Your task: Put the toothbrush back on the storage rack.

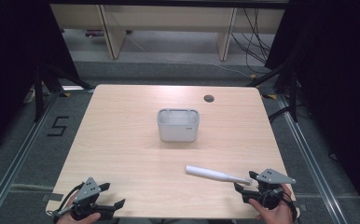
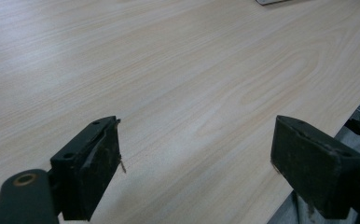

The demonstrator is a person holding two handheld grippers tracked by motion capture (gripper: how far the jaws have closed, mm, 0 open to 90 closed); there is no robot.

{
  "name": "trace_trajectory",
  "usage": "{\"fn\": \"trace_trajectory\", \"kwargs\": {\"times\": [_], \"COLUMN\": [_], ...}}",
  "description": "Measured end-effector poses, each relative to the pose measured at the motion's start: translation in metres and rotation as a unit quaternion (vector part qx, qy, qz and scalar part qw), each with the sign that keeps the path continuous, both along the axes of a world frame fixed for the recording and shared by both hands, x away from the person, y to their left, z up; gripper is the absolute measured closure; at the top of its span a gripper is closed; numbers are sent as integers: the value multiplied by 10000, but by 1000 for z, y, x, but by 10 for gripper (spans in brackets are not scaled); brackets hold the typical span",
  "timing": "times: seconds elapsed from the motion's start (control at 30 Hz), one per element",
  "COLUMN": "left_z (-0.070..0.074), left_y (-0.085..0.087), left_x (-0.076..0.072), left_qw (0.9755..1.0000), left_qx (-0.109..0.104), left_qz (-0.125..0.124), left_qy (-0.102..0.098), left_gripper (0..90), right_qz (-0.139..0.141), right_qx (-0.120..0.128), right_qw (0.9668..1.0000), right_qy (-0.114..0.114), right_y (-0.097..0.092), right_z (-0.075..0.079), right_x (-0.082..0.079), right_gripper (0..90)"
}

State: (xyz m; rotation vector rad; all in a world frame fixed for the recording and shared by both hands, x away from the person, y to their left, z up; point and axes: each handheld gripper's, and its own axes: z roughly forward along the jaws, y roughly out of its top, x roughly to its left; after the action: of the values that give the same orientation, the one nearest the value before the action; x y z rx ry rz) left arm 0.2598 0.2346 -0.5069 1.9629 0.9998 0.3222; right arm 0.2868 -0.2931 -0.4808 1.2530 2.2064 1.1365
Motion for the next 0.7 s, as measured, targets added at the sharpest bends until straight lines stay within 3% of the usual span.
{"fn": "trace_trajectory", "kwargs": {"times": [0.13,0.27,0.37,0.43,0.47,0.53,0.57,0.6,0.63,0.7], "left_z": [0,0,0,0,0,0,-1,-1,-1,0], "left_y": [0,0,0,0,0,0,0,0,0,2], "left_x": [0,0,0,0,0,0,0,0,0,1], "left_qw": [10000,10000,10000,10000,10000,10000,10000,10000,10000,9999], "left_qx": [-3,6,6,8,15,12,13,11,9,167], "left_qz": [13,-1,5,5,5,5,6,6,9,-27], "left_qy": [-7,-3,-1,-6,-3,0,-1,-3,-2,-5], "left_gripper": [150,150,150,150,150,150,150,150,150,150], "right_qz": [88,39,96,43,104,36,85,277,235,263], "right_qx": [-154,-77,-144,-64,-156,-54,-27,-122,-36,-31], "right_qw": [9998,10000,9997,10000,9996,10000,10000,9993,9996,9995], "right_qy": [-124,-3,-163,-40,-198,-25,8,-209,-128,-151], "right_y": [0,4,5,9,9,14,16,17,18,19], "right_z": [1,1,1,3,3,5,6,6,7,7], "right_x": [3,2,6,6,8,7,8,13,13,14], "right_gripper": [257,257,257,257,257,264,285,305,307,324]}}
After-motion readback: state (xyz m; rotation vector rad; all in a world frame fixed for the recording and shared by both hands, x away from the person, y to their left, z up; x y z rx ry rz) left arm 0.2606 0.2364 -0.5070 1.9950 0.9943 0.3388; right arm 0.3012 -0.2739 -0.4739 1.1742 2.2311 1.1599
